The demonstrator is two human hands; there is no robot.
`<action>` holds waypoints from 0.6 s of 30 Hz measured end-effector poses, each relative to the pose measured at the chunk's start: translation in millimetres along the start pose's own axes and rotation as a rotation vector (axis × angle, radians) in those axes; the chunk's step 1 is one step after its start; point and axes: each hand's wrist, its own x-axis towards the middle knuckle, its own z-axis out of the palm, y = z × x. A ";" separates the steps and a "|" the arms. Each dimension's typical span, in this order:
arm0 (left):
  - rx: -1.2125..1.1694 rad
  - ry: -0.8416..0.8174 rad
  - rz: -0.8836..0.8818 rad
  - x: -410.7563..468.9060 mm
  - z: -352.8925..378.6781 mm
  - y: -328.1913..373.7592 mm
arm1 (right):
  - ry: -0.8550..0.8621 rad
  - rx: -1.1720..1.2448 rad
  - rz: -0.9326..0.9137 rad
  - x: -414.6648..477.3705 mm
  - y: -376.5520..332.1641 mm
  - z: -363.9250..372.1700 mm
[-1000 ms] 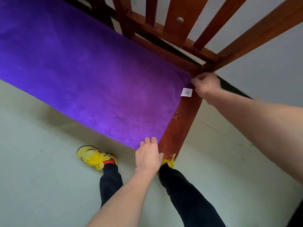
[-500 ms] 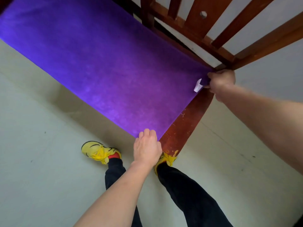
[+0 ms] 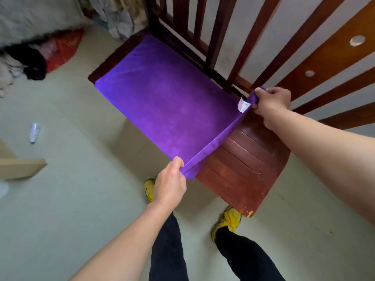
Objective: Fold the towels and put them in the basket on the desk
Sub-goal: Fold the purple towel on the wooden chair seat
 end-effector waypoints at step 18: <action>-0.057 0.115 -0.104 183.1 -188.9 -136.6 | -0.010 0.181 0.038 -33.8 -167.5 213.6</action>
